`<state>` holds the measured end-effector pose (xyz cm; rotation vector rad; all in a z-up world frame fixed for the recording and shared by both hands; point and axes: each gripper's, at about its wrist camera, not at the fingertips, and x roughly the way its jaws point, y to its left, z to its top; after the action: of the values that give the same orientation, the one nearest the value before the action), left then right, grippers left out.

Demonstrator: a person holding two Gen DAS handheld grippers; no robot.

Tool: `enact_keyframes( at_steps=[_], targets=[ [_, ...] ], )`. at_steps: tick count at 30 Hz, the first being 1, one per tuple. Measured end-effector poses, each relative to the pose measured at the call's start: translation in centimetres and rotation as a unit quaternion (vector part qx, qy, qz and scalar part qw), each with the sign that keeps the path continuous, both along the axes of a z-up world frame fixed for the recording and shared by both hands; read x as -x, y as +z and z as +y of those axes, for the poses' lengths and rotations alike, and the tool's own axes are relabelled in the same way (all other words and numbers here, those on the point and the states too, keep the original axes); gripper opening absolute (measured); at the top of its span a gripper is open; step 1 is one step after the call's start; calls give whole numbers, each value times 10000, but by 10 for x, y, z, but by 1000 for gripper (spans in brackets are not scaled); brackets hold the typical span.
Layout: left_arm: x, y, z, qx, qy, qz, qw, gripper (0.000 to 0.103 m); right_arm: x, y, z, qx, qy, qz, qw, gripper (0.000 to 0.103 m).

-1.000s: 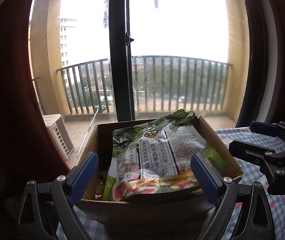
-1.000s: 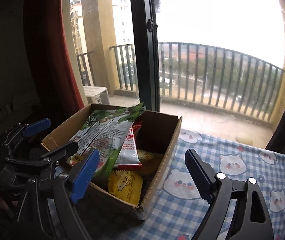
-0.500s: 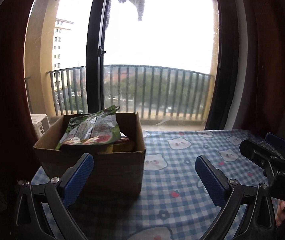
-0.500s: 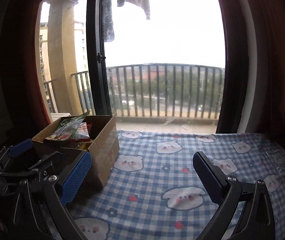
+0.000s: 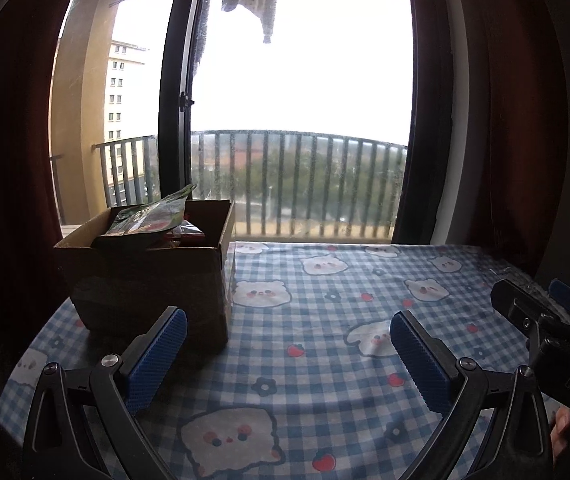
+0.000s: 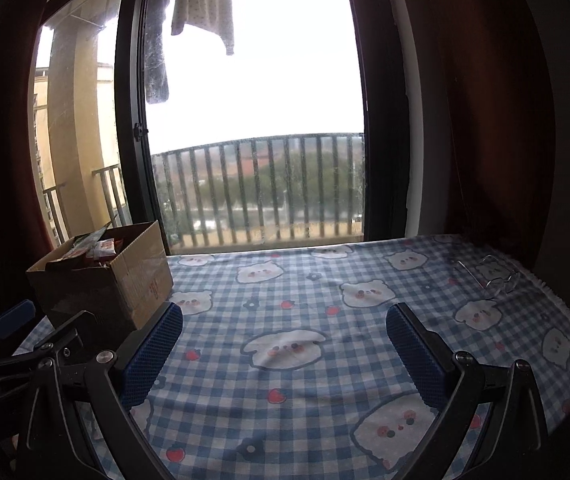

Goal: Organize snacks

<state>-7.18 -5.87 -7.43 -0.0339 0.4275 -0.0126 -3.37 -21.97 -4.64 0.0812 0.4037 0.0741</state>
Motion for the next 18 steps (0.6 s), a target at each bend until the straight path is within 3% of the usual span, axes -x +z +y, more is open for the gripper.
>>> enact_keyframes(
  at_steps=[18],
  targets=[
    [5, 0, 6, 101, 22, -132, 9999, 103, 8, -4, 6, 124, -147, -69, 9998, 103]
  ],
)
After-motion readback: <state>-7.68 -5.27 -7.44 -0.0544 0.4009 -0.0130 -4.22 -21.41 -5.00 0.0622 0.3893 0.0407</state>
